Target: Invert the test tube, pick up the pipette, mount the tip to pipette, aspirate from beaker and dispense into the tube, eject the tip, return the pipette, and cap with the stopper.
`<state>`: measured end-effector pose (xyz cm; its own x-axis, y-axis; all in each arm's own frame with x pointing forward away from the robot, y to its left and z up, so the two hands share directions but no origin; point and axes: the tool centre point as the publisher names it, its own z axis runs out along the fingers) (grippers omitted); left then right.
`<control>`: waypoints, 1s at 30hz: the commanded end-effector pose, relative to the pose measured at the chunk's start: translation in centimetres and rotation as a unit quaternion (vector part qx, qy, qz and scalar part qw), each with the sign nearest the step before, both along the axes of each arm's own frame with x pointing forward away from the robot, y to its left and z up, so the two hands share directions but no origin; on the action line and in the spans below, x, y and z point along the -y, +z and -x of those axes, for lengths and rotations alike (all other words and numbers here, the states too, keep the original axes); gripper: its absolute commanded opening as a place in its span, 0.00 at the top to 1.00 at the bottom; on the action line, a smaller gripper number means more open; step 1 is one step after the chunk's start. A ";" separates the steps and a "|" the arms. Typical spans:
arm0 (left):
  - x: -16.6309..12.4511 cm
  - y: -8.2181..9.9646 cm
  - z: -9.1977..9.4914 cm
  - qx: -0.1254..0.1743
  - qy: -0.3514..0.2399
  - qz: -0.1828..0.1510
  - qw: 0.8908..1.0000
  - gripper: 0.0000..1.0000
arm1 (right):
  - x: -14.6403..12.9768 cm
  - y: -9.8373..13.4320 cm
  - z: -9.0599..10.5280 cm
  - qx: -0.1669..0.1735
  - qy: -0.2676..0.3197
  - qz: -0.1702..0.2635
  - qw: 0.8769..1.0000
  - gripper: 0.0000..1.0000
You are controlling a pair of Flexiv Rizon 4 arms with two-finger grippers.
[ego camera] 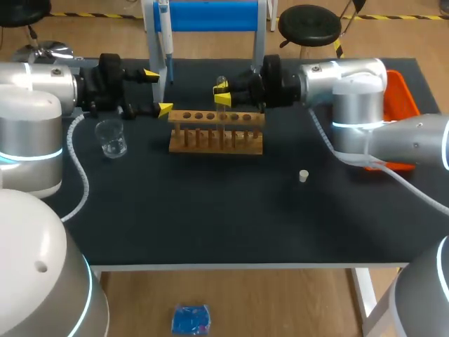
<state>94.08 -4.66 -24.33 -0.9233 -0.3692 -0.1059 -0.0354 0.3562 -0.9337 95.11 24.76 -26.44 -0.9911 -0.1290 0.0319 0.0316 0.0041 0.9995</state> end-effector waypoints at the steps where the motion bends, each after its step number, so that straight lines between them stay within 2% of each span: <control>1: 0.0 0.1 0.0 -0.001 -0.001 -0.001 1.000 0.00 | 0.2 0.9 0.3 0.004 -0.002 0.005 1.000 1.00; 30: 0.0 0.1 0.0 -0.001 -0.001 -0.001 1.000 0.00 | 0.9 5.4 1.4 0.025 -0.002 -0.010 1.000 1.00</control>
<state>94.08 -4.67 -24.33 -0.9233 -0.3692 -0.1058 -0.0354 0.3562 -0.9337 94.17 24.16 -21.53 -0.9905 -0.1357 -0.0214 -0.0183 -0.0236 0.9996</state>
